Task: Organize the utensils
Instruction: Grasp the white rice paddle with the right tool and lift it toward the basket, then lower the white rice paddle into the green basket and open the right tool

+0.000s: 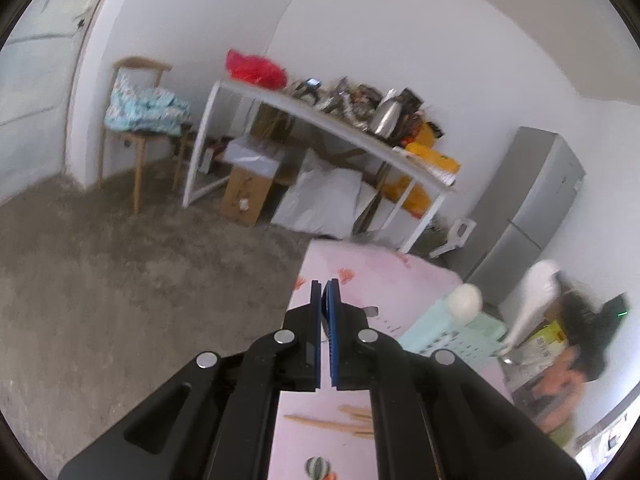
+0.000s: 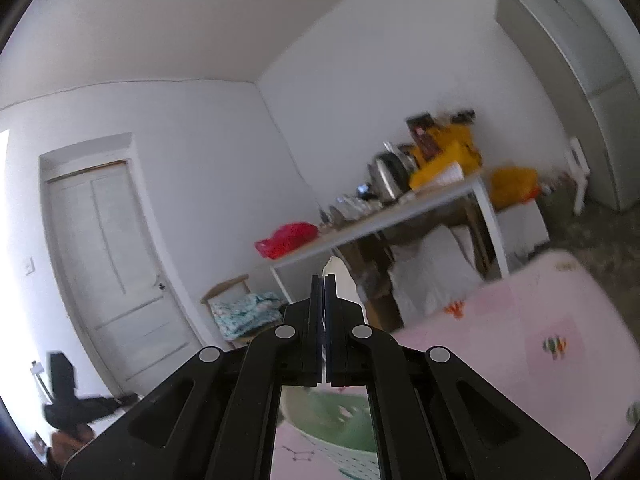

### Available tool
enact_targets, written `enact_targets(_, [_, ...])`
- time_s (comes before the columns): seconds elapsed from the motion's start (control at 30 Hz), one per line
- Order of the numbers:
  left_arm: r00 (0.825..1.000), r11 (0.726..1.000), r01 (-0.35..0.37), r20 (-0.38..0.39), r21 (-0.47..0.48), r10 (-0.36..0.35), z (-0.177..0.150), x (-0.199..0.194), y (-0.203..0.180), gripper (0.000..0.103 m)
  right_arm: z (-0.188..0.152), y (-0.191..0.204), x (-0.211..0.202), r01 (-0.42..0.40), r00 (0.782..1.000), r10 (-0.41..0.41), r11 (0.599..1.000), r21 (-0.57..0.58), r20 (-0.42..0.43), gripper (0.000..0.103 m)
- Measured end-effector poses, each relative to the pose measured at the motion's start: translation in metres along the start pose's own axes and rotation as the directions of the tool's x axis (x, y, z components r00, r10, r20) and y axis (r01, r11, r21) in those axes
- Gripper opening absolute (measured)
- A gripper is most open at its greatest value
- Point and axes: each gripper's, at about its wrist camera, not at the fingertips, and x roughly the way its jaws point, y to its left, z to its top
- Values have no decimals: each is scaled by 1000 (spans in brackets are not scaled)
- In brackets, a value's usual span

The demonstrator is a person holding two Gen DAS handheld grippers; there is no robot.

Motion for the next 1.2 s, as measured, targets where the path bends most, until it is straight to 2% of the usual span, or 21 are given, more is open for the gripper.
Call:
enact_targets(0.13, [998,997,62,28,34,-63,10,-10,-23,2,-20,-18,-1,55,998,-53,998,39,-36,0])
enact_targets(0.23, [992,991,119,41,60,-121,17,-14,-43,2,-23,-20,-12,65,998,-64,997,46,-30,0])
enact_targets(0.4, [980,977,193,33,89,-196,22,-11,-70,2,-6,-20,-23,46,998,-48,996,79,34,0])
enact_targets(0.57, [966,963,256,-4,81,-257,24,-2,-89,2,6,-12,-12,25,995,-32,997,76,91,0])
enact_targets(0.7, [961,952,275,-39,138,-272,29,10,-111,2,2,-9,-4,37,996,-41,998,49,80,0])
enact_targets(0.77, [966,941,258,-71,220,-248,32,21,-131,2,3,-10,-5,43,995,-47,998,49,92,0])
enact_targets(0.83, [974,922,226,-70,313,-215,33,28,-151,2,8,-14,-6,42,993,-48,997,61,112,0])
enact_targets(0.97, [984,864,174,-41,473,-175,33,38,-189,2,17,-18,-6,41,988,-52,996,76,148,0])
enact_targets(1.1, [991,771,83,28,632,-129,18,45,-223,2,18,-20,-3,43,988,-53,996,75,145,0])
enact_targets(1.2, [991,705,20,78,709,-106,8,51,-237,2,19,-21,-2,42,988,-54,996,81,148,0])
